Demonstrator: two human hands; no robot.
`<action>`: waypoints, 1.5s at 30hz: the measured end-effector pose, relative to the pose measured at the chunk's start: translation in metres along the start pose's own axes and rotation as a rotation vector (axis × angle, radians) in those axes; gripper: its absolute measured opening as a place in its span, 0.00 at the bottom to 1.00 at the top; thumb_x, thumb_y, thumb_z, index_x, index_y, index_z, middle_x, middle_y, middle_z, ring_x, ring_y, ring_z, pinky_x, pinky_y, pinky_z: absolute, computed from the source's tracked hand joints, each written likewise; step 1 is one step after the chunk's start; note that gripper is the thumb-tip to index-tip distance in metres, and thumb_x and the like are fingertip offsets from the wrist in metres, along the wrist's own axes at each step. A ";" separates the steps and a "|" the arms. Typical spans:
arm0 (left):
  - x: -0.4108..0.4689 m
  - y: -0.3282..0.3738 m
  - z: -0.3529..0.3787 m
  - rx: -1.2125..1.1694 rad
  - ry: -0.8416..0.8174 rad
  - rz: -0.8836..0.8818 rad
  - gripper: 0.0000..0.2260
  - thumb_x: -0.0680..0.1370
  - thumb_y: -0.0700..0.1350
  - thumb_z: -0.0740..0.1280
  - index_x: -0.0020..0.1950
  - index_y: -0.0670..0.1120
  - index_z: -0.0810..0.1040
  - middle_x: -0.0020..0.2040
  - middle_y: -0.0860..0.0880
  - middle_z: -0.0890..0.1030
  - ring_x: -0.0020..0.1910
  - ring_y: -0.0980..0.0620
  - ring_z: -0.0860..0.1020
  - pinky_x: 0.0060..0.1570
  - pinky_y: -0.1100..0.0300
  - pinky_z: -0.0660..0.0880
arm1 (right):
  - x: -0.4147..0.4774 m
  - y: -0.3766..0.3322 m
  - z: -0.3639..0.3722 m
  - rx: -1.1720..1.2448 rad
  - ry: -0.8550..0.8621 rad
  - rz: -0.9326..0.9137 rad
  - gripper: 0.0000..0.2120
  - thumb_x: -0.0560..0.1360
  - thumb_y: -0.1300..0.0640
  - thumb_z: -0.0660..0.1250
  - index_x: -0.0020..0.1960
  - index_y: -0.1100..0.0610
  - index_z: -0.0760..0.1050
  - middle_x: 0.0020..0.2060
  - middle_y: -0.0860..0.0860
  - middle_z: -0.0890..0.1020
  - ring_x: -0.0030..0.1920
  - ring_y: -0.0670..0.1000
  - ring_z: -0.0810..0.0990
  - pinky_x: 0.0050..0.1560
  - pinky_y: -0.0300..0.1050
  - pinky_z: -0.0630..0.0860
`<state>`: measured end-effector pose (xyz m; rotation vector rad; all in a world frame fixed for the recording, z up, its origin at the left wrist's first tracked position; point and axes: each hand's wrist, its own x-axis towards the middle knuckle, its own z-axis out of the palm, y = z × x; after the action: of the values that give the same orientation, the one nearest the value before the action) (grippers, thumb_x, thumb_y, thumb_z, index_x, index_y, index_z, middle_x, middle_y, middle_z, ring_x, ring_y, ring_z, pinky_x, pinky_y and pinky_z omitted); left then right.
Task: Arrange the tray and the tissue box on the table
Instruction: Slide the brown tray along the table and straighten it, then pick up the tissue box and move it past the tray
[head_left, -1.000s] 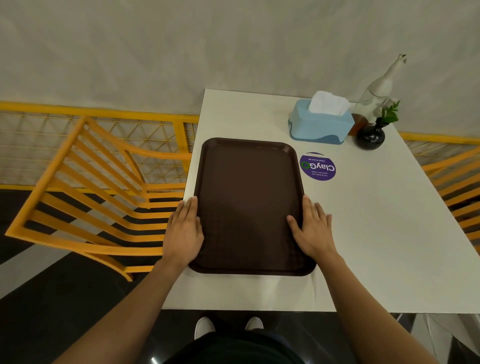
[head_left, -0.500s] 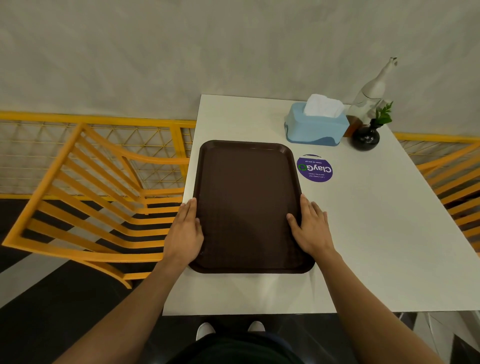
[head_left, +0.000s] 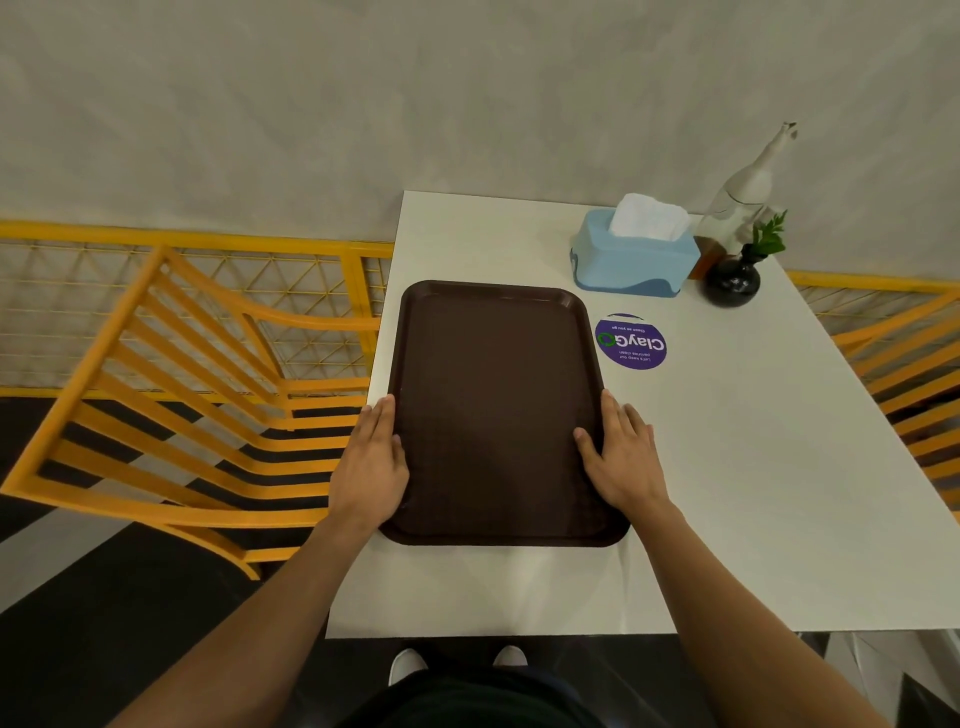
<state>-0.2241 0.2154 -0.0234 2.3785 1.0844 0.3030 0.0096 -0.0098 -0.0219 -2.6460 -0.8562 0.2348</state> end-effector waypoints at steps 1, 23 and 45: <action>0.000 0.000 0.000 -0.004 0.001 -0.003 0.25 0.85 0.45 0.55 0.82 0.47 0.54 0.81 0.48 0.60 0.80 0.49 0.55 0.73 0.51 0.64 | 0.000 0.000 0.000 0.001 0.002 -0.003 0.34 0.83 0.40 0.55 0.82 0.53 0.51 0.79 0.53 0.63 0.79 0.61 0.57 0.77 0.62 0.58; -0.007 -0.001 -0.026 -0.240 0.000 0.002 0.28 0.82 0.63 0.53 0.81 0.56 0.54 0.80 0.49 0.60 0.78 0.47 0.59 0.72 0.47 0.61 | -0.006 0.012 -0.021 0.337 0.189 0.066 0.36 0.81 0.33 0.56 0.82 0.46 0.47 0.81 0.49 0.56 0.80 0.54 0.53 0.75 0.55 0.56; 0.184 0.300 0.099 -0.373 0.157 0.098 0.33 0.76 0.52 0.73 0.78 0.54 0.62 0.74 0.50 0.69 0.71 0.50 0.70 0.62 0.60 0.66 | 0.233 0.141 -0.124 0.386 0.227 -0.186 0.35 0.81 0.49 0.67 0.81 0.53 0.54 0.78 0.53 0.63 0.77 0.55 0.61 0.71 0.46 0.57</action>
<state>0.1283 0.1533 0.0505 2.1007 0.8889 0.6751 0.3047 -0.0125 0.0283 -2.1727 -0.8739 0.0442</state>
